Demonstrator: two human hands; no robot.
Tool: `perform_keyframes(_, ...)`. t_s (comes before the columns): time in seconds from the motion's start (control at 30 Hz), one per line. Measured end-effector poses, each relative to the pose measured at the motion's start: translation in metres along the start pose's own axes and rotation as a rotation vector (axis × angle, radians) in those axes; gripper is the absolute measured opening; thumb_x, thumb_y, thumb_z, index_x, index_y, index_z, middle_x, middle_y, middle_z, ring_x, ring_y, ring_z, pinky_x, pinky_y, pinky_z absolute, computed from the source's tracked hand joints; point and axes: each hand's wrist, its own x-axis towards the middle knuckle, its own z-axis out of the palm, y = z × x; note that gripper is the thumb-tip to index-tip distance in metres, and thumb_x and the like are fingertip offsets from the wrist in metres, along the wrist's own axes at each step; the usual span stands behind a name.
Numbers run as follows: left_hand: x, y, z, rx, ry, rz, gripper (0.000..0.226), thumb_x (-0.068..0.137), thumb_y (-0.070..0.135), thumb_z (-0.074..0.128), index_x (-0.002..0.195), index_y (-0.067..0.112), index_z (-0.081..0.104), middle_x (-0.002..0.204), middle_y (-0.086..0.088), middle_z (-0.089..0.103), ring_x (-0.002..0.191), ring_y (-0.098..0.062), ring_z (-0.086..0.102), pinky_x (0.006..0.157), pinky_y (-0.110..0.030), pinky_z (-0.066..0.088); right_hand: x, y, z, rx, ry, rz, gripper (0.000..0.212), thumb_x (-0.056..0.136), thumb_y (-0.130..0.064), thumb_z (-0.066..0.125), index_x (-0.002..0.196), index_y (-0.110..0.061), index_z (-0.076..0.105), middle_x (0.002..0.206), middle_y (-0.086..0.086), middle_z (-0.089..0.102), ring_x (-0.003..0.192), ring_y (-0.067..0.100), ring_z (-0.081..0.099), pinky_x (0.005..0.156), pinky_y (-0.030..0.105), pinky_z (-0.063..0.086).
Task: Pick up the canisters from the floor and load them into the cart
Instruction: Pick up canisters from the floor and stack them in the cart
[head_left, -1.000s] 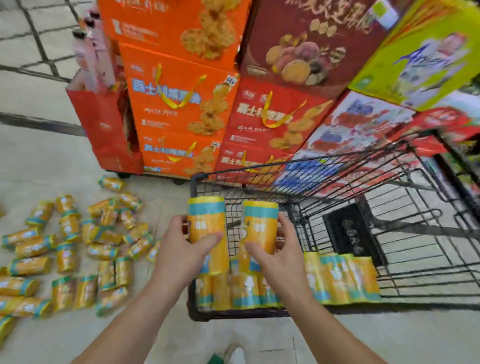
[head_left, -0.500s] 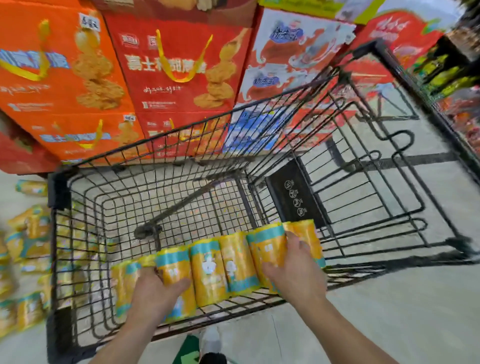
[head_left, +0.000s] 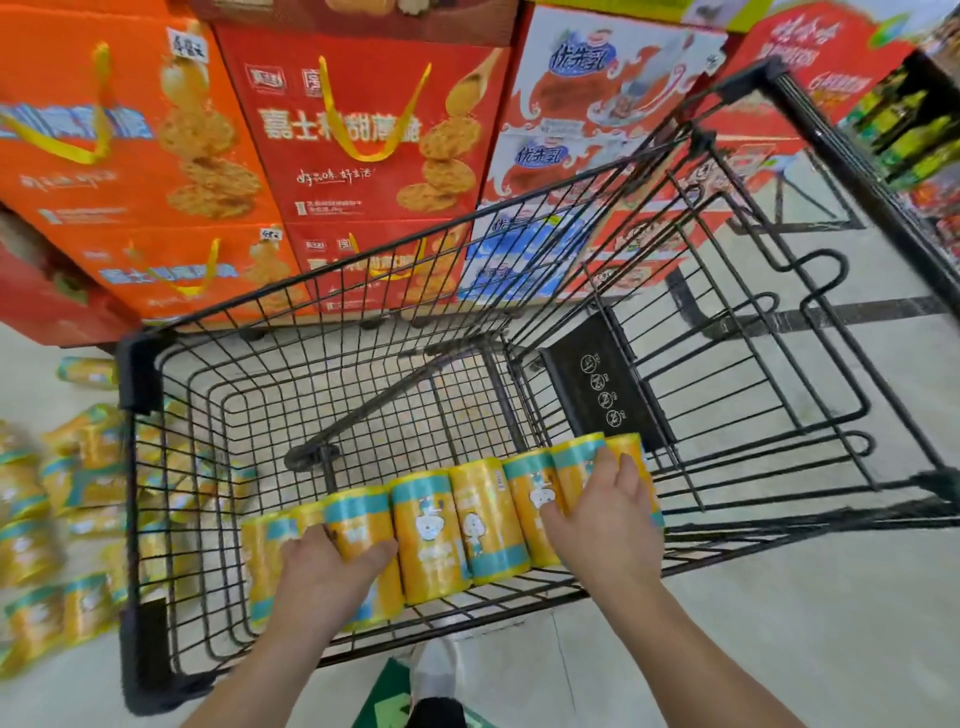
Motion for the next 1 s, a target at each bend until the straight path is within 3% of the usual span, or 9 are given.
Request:
perform_keyframes(0.1, -0.012, 0.005, -0.014, -0.066, 0.001, 0.043, 0.089, 0.064, 0.051, 0.081, 0.135, 0.009, 0.047, 0.133, -0.012, 0.049, 0.111, -0.027, 0.057, 0.097, -0.042, 0.047, -0.009, -0.014, -0.002, -0.027, 0.078, -0.052, 0.081, 0.083, -0.050, 0.059, 0.149, -0.017, 0.025, 0.155, 0.004, 0.028, 0.142, 0.027, 0.028, 0.106, 0.046, 0.040)
perform_keyframes(0.17, -0.017, 0.002, -0.030, -0.098, 0.037, 0.089, 0.088, 0.071, 0.044, 0.080, 0.142, 0.009, 0.040, 0.139, -0.012, 0.043, 0.111, -0.025, 0.055, 0.097, -0.038, 0.046, -0.019, -0.033, -0.001, -0.002, 0.084, -0.108, 0.077, 0.084, -0.046, 0.059, 0.148, -0.017, 0.029, 0.154, 0.004, 0.031, 0.140, 0.026, 0.031, 0.105, 0.045, 0.041)
perform_keyframes(0.33, -0.022, -0.023, -0.106, -0.228, 0.160, 0.261, 0.068, 0.075, 0.041, 0.077, 0.132, 0.019, 0.049, 0.124, -0.004, 0.053, 0.109, -0.020, 0.055, 0.095, -0.038, 0.047, -0.065, -0.125, 0.008, 0.033, 0.108, -0.314, 0.069, 0.084, -0.041, 0.063, 0.144, -0.017, 0.037, 0.143, 0.004, 0.042, 0.131, 0.025, 0.040, 0.098, 0.042, 0.044)
perform_keyframes(0.43, -0.017, -0.059, -0.174, -0.344, 0.252, 0.315, 0.056, 0.075, 0.039, 0.078, 0.122, 0.024, 0.051, 0.115, -0.001, 0.056, 0.099, -0.015, 0.056, 0.086, -0.027, 0.046, -0.111, -0.201, 0.026, 0.047, 0.097, -0.414, 0.067, 0.085, -0.041, 0.063, 0.142, -0.019, 0.039, 0.140, 0.003, 0.044, 0.129, 0.026, 0.043, 0.095, 0.041, 0.045)
perform_keyframes(0.6, 0.009, -0.164, -0.296, -0.466, 0.388, 0.243, 0.058, 0.073, 0.040, 0.079, 0.121, 0.022, 0.052, 0.109, 0.003, 0.056, 0.098, -0.018, 0.058, 0.086, -0.031, 0.046, -0.210, -0.333, 0.080, 0.105, 0.047, -0.579, 0.061, 0.083, -0.037, 0.066, 0.137, -0.017, 0.045, 0.132, 0.003, 0.049, 0.124, 0.026, 0.048, 0.094, 0.039, 0.043)
perform_keyframes(0.73, 0.031, -0.251, -0.369, -0.471, 0.424, 0.157, 0.068, 0.071, 0.045, 0.078, 0.128, 0.019, 0.051, 0.114, -0.001, 0.055, 0.100, -0.020, 0.056, 0.088, -0.032, 0.046, -0.280, -0.414, 0.140, 0.067, -0.059, -0.679, 0.063, 0.083, -0.038, 0.063, 0.140, -0.022, 0.042, 0.138, 0.001, 0.047, 0.129, 0.022, 0.045, 0.096, 0.037, 0.043)
perform_keyframes(1.0, 0.123, -0.376, -0.387, -0.424, 0.354, 0.033, 0.068, 0.072, 0.046, 0.077, 0.126, 0.017, 0.049, 0.115, -0.003, 0.053, 0.106, -0.020, 0.054, 0.089, -0.034, 0.047, -0.302, -0.486, 0.291, -0.012, -0.280, -0.644, 0.063, 0.086, -0.040, 0.061, 0.141, -0.020, 0.039, 0.138, 0.000, 0.044, 0.130, 0.021, 0.044, 0.099, 0.039, 0.043)
